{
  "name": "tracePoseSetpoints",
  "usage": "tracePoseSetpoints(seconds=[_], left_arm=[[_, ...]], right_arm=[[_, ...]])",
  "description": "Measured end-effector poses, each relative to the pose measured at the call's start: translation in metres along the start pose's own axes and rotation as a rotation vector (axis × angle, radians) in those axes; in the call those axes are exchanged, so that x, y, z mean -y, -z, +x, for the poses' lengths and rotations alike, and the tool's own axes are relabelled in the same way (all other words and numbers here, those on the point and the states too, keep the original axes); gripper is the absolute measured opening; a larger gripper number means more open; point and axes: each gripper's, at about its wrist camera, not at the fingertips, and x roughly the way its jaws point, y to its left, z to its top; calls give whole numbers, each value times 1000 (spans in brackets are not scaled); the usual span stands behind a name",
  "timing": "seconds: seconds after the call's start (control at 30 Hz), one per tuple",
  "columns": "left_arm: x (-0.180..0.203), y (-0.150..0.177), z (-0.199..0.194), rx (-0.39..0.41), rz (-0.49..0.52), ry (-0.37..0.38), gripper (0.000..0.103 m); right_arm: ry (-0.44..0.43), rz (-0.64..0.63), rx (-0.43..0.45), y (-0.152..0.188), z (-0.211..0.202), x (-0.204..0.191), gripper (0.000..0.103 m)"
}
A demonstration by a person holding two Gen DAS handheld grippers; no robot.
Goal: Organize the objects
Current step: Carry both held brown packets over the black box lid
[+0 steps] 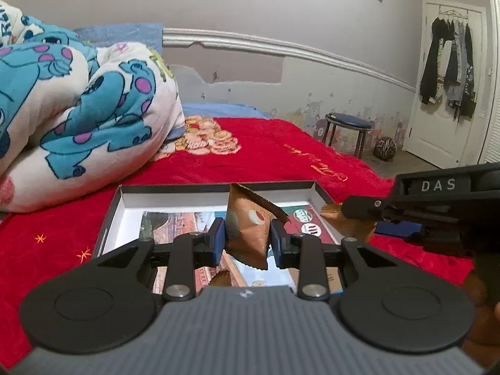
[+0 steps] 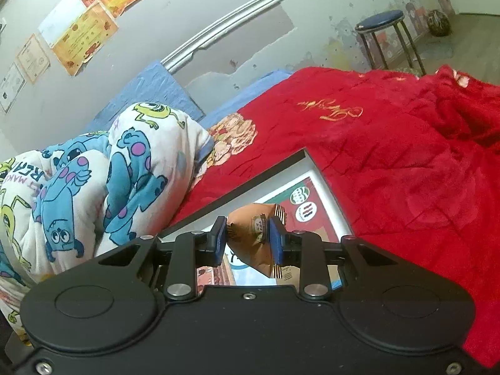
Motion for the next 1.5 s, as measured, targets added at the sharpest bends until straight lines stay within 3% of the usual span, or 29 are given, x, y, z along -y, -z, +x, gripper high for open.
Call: tracePoseSetpoints(seconds=[0.27, 0.7, 1.5], left_arm=[[-9, 8, 15, -41, -31, 1, 35], [4, 21, 22, -60, 24, 7, 35], [-2, 18, 26, -43, -11, -4, 35]], right_arm=[[10, 11, -40, 8, 16, 1, 28], [12, 58, -92, 16, 27, 10, 28], [41, 86, -110, 23, 34, 18, 28]])
